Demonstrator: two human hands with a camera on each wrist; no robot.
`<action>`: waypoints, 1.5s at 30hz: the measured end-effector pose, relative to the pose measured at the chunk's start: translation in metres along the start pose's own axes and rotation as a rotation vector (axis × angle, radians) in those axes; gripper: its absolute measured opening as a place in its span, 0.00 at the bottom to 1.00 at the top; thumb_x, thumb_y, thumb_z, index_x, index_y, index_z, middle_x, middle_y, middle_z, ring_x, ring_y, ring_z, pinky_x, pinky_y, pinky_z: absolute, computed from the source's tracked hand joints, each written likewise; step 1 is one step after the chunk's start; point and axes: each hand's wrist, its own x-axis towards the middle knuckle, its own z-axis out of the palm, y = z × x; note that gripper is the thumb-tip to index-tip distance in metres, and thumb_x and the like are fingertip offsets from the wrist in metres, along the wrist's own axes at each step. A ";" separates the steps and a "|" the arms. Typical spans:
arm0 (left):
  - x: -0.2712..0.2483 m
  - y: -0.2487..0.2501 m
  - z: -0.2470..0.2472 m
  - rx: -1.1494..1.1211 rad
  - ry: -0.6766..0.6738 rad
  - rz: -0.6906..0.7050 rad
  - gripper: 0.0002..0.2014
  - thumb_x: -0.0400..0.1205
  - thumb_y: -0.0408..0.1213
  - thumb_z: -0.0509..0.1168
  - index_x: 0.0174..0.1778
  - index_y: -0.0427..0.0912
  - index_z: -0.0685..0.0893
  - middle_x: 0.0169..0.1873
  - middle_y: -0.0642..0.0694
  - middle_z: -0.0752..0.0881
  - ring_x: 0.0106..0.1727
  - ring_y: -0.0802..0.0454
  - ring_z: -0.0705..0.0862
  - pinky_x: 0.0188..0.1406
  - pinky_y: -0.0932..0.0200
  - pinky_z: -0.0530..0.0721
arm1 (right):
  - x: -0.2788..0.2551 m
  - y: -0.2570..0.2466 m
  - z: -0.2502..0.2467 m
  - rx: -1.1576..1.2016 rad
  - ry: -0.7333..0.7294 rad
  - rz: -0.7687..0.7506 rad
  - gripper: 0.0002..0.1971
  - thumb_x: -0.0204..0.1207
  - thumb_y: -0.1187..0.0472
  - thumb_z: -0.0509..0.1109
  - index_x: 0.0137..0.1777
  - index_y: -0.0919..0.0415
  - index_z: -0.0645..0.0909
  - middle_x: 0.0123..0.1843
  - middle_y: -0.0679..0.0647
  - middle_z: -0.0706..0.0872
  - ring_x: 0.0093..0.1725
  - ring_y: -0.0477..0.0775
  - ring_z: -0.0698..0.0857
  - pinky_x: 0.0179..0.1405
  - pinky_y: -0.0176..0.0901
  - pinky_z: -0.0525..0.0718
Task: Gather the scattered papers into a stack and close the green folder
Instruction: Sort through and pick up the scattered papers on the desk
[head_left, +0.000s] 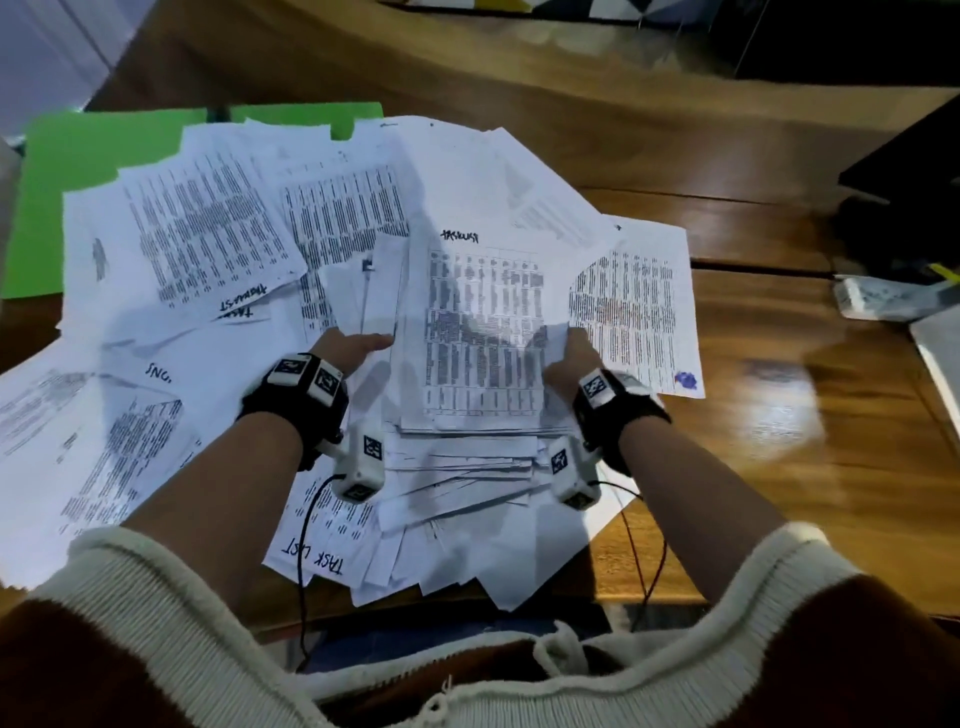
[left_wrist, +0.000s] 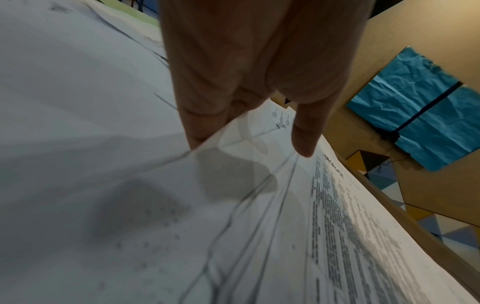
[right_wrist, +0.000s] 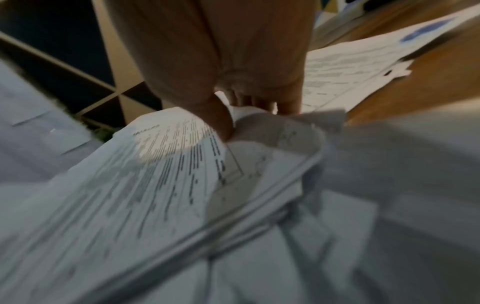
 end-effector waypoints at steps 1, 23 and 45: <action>0.000 0.003 0.000 -0.001 0.010 -0.001 0.47 0.73 0.51 0.74 0.79 0.26 0.60 0.77 0.26 0.62 0.76 0.27 0.67 0.72 0.32 0.67 | 0.000 -0.002 0.005 -0.025 0.026 -0.024 0.29 0.78 0.73 0.64 0.77 0.69 0.59 0.73 0.66 0.72 0.70 0.66 0.76 0.62 0.49 0.82; 0.016 0.026 0.004 0.197 0.073 -0.086 0.34 0.73 0.42 0.76 0.70 0.27 0.74 0.68 0.28 0.77 0.64 0.30 0.79 0.55 0.48 0.79 | 0.036 0.057 -0.097 -0.254 0.275 0.498 0.59 0.63 0.33 0.75 0.81 0.68 0.50 0.80 0.69 0.58 0.79 0.69 0.61 0.75 0.62 0.65; -0.004 0.020 0.005 0.102 0.101 0.105 0.40 0.77 0.27 0.71 0.82 0.36 0.57 0.78 0.35 0.66 0.77 0.34 0.68 0.73 0.39 0.72 | -0.004 0.006 -0.086 0.196 0.370 0.225 0.11 0.80 0.65 0.62 0.59 0.69 0.80 0.63 0.65 0.84 0.53 0.62 0.84 0.46 0.42 0.78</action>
